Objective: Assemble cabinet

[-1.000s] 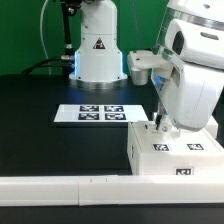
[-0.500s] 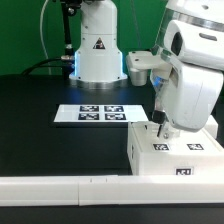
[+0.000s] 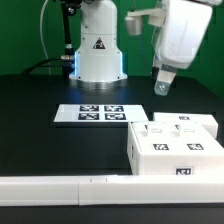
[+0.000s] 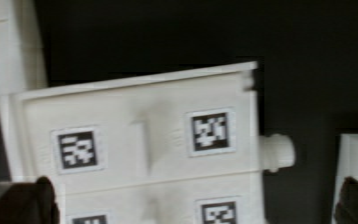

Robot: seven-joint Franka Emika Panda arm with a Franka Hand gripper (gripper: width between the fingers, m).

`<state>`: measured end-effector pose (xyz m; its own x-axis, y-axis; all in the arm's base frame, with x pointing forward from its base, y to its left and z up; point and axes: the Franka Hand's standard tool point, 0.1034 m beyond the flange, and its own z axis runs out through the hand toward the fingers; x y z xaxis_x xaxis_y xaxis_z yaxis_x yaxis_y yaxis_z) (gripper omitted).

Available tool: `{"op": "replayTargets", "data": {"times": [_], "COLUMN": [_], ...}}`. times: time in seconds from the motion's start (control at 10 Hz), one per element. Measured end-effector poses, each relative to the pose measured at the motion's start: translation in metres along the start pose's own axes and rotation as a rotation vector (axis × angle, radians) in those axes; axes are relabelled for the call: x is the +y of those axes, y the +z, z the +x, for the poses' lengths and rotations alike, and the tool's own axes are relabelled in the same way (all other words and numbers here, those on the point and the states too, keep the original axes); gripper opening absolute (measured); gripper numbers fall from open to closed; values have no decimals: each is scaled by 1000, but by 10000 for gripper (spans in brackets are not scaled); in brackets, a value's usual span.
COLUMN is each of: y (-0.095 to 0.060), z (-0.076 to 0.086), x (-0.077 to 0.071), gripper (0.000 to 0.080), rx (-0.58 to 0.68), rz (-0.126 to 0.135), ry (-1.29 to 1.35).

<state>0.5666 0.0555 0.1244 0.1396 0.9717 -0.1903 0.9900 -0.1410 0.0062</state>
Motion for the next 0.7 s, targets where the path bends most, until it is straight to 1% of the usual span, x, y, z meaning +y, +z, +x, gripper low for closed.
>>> {"op": "replayTargets", "data": {"times": [0.1, 0.3, 0.4, 0.5, 0.6, 0.7], "y": [3, 3, 1, -5, -12, -15], "z": [1, 0, -2, -8, -13, -13], "x": [2, 1, 1, -2, -11, -18], "gripper": [797, 796, 796, 796, 796, 796], "rx": [-1, -2, 4, 17, 27, 46], "rz": [2, 3, -6, -26, -31, -46], "ry": [0, 1, 16, 95, 212, 308]}}
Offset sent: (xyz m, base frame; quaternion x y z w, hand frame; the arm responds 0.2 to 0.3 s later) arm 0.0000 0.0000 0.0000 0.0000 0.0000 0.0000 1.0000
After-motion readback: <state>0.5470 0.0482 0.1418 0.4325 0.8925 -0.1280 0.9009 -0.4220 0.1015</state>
